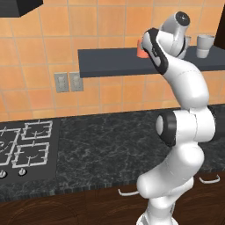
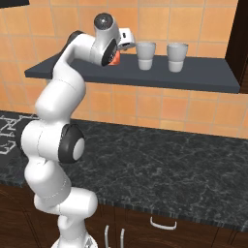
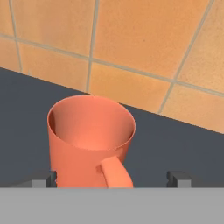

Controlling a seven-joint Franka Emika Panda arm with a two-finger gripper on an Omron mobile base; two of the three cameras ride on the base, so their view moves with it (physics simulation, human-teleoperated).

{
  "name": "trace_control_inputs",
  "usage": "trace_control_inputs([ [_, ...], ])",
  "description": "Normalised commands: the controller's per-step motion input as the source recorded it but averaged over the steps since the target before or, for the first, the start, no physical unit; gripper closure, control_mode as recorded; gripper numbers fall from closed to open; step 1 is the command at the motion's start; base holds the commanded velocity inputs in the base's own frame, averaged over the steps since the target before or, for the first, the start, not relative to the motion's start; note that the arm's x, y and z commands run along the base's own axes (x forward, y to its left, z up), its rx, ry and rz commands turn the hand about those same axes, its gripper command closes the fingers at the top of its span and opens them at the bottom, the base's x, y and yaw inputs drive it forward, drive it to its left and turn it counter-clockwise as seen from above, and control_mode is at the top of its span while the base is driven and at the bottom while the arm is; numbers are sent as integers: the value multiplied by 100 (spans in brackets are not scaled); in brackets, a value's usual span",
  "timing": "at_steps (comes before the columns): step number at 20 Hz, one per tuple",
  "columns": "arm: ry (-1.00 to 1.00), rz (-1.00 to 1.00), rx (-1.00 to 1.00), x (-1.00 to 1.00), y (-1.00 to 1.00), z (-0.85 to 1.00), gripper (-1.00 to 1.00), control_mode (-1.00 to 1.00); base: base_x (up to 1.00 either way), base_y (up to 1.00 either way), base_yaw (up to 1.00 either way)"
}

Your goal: Gather all objects into one cabinet and sort the glasses and bowls to opposite sides.

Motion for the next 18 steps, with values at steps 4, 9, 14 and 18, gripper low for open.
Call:
trace_control_inputs([
  [4,4,0,0,36,-21,-6,-100,-100,0,0,0],
  [9,0,0,0,26,0,0,100,-100,0,0,0],
  [14,0,0,0,27,0,0,100,-100,0,0,0],
  [18,0,0,0,19,0,0,100,-100,0,0,0],
])
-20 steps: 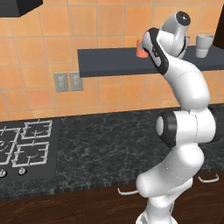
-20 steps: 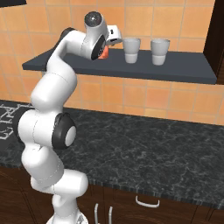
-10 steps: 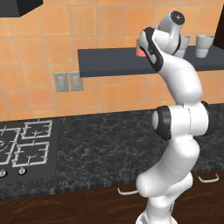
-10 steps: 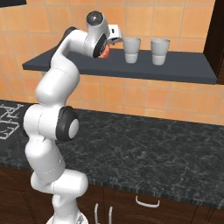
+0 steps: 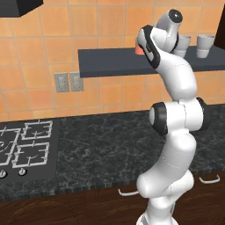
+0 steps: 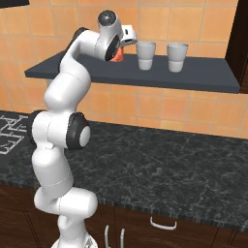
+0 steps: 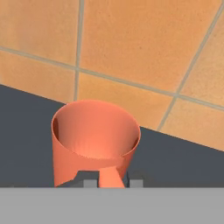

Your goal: Gather all objects into one cabinet and sort the glasses and bowls to opposite sides.

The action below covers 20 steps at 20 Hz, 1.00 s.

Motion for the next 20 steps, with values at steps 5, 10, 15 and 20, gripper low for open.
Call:
trace_control_inputs([
  [5,0,0,0,1,0,0,100,-100,0,0,0],
  [10,-9,0,-3,-12,0,20,100,-100,0,0,0],
  [15,-18,0,-10,-43,11,34,100,-100,0,0,0],
  [20,-25,0,-10,-64,4,37,100,-100,0,0,0],
])
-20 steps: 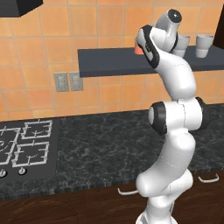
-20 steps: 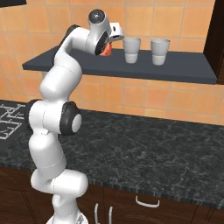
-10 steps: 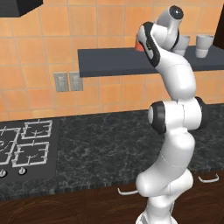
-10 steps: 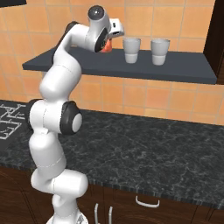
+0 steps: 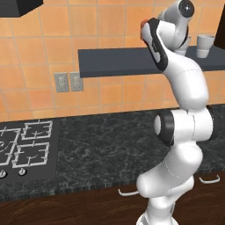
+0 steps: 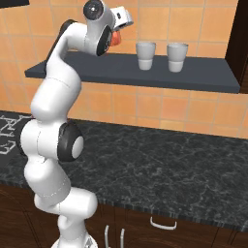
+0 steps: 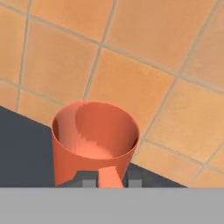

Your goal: Gather all objects into one cabinet and sort the glasses and bowls to opposite sides.

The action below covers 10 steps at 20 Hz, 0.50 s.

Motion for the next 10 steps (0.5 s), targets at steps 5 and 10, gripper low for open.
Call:
trace_control_inputs([
  [5,0,0,0,0,0,0,100,100,-76,0,0],
  [10,0,0,0,0,0,0,100,100,-80,0,0],
])
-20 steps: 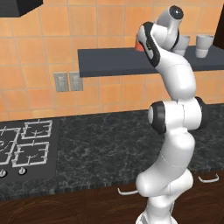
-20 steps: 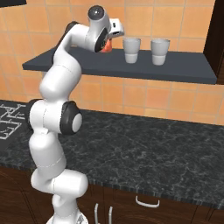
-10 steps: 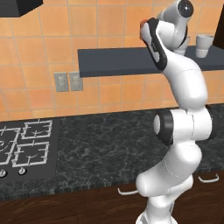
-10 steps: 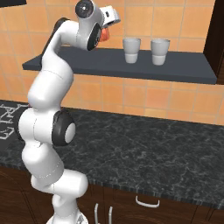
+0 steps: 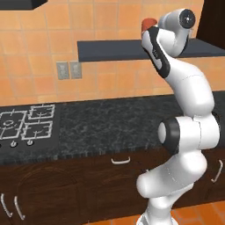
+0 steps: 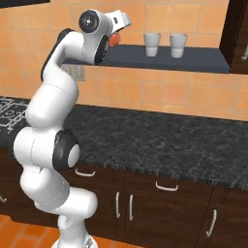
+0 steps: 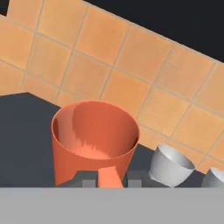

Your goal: Gather all objects into one cabinet and sort the glasses and bowls to opposite sides.

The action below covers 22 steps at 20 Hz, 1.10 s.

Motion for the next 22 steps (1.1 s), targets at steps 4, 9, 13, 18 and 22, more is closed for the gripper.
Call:
trace_control_inputs([
  [4,0,0,0,0,0,0,100,100,-69,1,0],
  [9,0,0,0,0,0,0,100,100,-45,0,-1],
  [13,0,0,0,0,0,0,100,100,-56,0,-1],
  [18,0,0,0,0,0,0,100,100,-59,0,-13],
  [22,0,0,0,0,0,0,100,100,-21,-22,-49],
])
